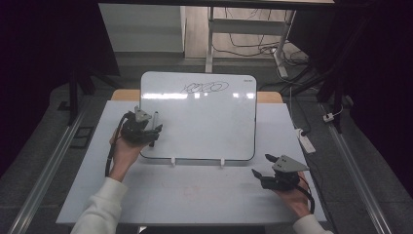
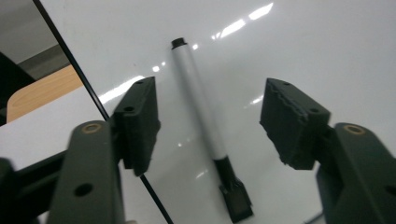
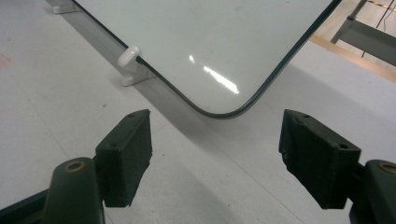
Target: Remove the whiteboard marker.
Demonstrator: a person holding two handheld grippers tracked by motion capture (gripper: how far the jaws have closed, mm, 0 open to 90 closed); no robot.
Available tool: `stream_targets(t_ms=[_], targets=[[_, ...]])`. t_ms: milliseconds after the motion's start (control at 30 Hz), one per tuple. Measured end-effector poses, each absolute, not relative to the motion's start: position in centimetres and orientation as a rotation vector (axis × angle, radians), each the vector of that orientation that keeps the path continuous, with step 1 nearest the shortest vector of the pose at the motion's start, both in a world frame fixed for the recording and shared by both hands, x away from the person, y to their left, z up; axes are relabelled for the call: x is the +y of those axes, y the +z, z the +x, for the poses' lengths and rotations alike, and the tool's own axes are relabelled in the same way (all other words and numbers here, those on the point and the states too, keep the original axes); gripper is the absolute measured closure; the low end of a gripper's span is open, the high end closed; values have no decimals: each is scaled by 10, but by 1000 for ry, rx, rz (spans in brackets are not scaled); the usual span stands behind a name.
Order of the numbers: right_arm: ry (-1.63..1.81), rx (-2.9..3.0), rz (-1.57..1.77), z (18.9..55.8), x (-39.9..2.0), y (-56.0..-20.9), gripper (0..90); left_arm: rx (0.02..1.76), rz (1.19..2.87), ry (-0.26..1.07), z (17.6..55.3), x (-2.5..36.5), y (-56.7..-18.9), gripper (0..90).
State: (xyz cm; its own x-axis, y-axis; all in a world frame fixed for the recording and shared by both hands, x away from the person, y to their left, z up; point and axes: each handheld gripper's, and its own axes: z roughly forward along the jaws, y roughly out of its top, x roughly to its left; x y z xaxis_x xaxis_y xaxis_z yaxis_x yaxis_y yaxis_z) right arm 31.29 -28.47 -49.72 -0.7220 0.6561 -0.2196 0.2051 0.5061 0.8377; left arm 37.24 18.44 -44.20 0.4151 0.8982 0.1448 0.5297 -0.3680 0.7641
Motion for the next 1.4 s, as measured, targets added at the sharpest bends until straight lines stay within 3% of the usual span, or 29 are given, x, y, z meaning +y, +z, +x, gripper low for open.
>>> stream_targets(t_ms=[433, 500, 700, 800, 1400], targets=[[1112, 2234, 705, 313, -284, -499, 254, 1234, 2027, 830, 387, 181, -445, 618], [1107, 2233, 705, 314, -284, -500, 255, 1223, 2035, 856, 387, 178, -446, 693], [1103, 2229, 706, 314, -284, -499, 255, 1199, 2039, 861, 387, 172, -446, 737], [1102, 2227, 706, 313, -284, -499, 256, 1183, 2057, 877, 386, 169, -446, 812], [1105, 2213, 706, 313, -286, -499, 260, 1087, 2029, 869, 358, 171, -418, 815]])
